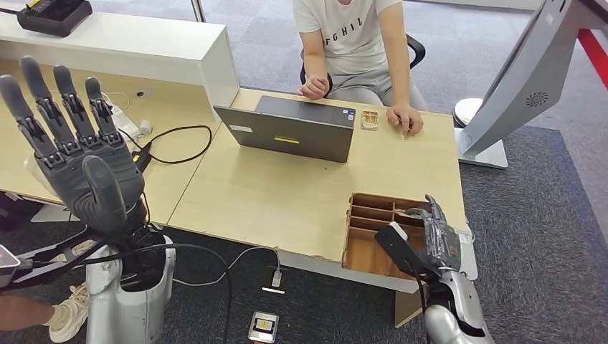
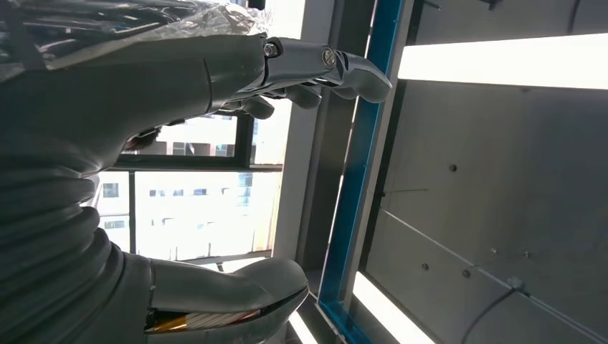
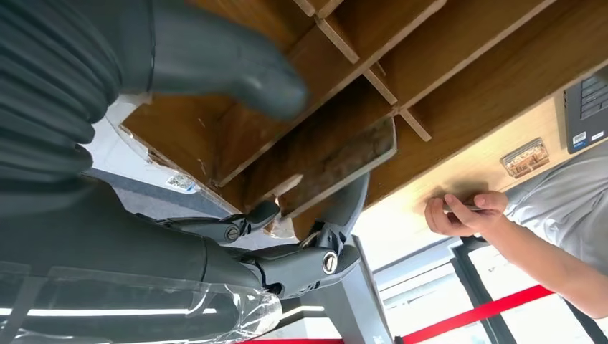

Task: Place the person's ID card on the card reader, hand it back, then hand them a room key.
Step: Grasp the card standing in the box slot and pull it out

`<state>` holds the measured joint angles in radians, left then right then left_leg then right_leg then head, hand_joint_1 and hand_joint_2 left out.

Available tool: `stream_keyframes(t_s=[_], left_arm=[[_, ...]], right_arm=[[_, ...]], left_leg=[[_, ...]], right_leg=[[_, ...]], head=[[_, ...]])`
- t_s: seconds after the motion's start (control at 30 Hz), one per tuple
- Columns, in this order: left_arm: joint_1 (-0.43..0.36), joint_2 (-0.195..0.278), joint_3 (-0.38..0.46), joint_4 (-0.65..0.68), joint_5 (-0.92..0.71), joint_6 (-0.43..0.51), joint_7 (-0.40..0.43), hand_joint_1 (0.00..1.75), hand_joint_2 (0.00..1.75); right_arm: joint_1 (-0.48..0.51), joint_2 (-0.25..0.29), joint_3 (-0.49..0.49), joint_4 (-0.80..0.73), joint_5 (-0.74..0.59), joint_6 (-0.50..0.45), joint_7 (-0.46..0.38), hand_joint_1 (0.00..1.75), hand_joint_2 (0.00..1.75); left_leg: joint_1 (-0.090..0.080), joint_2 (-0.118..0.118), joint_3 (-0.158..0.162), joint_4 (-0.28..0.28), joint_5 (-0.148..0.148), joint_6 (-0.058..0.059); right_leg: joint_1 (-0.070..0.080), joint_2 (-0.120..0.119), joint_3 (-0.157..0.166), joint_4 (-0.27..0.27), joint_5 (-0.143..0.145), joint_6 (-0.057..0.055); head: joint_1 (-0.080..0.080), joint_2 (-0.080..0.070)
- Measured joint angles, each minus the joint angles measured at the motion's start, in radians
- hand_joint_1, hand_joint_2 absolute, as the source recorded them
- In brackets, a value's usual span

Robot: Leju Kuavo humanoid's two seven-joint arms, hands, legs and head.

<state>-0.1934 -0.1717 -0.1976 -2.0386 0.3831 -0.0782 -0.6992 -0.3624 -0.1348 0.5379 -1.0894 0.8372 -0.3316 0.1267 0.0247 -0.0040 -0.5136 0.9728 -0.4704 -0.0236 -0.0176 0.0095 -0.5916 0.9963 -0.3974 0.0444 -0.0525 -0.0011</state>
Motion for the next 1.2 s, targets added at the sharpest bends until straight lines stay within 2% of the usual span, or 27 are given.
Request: stream_keyframes(t_s=[0.07,0.73,1.0,1.2], left_arm=[[0.000,0.000,0.000,0.000,0.000,0.000,0.000,0.00,1.75],[-0.014,0.000,-0.002,0.000,0.017,0.003,0.000,0.00,1.75],[-0.015,0.000,-0.002,0.001,0.022,-0.007,0.000,0.00,1.75],[-0.015,-0.002,-0.002,0.003,0.018,-0.018,0.000,0.00,1.75]], right_arm=[[-0.004,0.001,0.000,0.002,0.000,0.003,0.001,1.75,1.75],[-0.011,0.004,0.000,0.004,0.006,0.018,0.021,1.75,1.75],[-0.007,0.002,-0.005,-0.006,0.008,-0.048,0.020,1.75,1.75],[-0.005,-0.010,-0.034,-0.086,0.036,-0.100,0.016,1.75,1.75]], left_leg=[[0.000,0.000,0.000,0.000,0.000,0.000],[0.000,0.000,0.000,0.000,0.000,0.000],[0.000,0.000,0.000,0.000,0.000,0.000],[0.000,0.000,0.000,0.000,0.000,0.000]], right_leg=[[0.000,0.000,0.000,0.000,0.000,0.000],[0.000,0.000,0.000,0.000,0.000,0.000],[0.000,0.000,0.000,0.000,0.000,0.000],[0.000,0.000,0.000,0.000,0.000,0.000]], head=[[0.000,0.000],[0.000,0.000],[0.000,0.000],[0.000,0.000]])
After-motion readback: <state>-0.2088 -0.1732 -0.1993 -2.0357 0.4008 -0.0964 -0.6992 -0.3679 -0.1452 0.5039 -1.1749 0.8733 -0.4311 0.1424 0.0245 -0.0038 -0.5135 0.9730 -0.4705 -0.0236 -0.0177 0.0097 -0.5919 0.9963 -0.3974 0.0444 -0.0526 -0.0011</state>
